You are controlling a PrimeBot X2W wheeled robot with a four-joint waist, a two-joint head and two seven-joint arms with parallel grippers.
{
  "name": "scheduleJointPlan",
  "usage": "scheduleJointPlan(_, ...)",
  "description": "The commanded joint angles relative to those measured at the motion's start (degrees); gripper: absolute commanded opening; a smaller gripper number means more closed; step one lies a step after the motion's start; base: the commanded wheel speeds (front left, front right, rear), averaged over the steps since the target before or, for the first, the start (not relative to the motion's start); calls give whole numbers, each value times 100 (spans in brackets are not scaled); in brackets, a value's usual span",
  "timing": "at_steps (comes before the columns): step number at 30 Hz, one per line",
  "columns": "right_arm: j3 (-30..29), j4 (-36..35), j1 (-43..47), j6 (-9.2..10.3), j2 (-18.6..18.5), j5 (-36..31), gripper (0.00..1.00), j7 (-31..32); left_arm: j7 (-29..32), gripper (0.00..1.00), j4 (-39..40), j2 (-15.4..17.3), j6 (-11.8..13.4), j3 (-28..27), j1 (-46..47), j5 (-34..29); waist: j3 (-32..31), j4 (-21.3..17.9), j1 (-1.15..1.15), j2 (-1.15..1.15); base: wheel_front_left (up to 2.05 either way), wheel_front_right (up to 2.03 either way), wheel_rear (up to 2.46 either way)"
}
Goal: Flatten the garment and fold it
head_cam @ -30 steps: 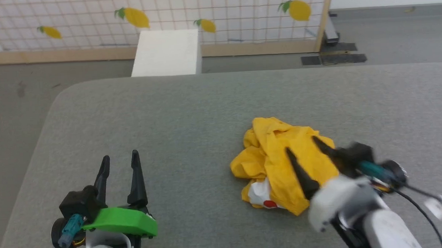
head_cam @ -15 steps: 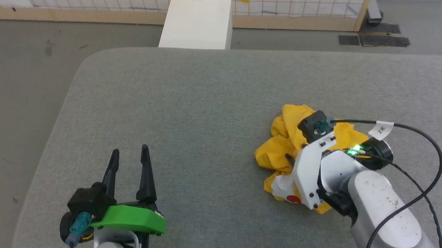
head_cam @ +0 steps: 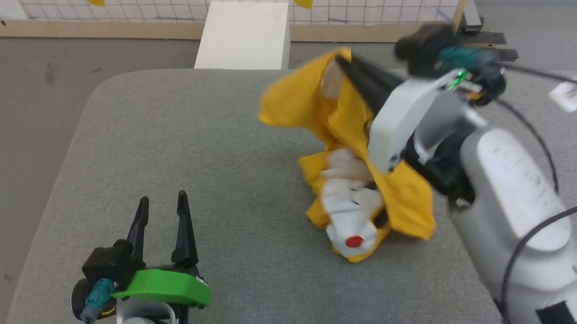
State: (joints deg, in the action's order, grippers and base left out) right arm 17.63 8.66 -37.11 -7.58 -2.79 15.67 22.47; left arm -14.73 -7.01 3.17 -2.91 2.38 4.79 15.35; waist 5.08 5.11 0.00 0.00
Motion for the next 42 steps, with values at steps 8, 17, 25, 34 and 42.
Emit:
scheduleJointPlan(8,-1900,358,260,9,-9,-500,0,-225,-27,100,-44,-26,-92,19,-29,-79,-164,-281,0,0,0,0,0)
scheduleJointPlan(17,-4954,470,1957,9,-9,-2143,0,181,-27,100,-108,-28,-141,226,8,-31,-150,-282,0,0,0,0,0)
scheduleJointPlan(25,-5308,54,3210,9,-9,-1958,100,348,-27,100,-119,-29,-157,207,-18,-52,-130,-346,0,0,0,0,0)
scheduleJointPlan(34,-2569,-671,2651,9,-67,-1038,100,-1244,-27,100,13,-29,-152,195,198,-79,191,-224,0,0,0,0,0)
scheduleJointPlan(42,-824,1118,910,9,-625,-605,100,-1175,-27,100,123,-29,-122,412,646,61,864,310,0,0,0,0,0)
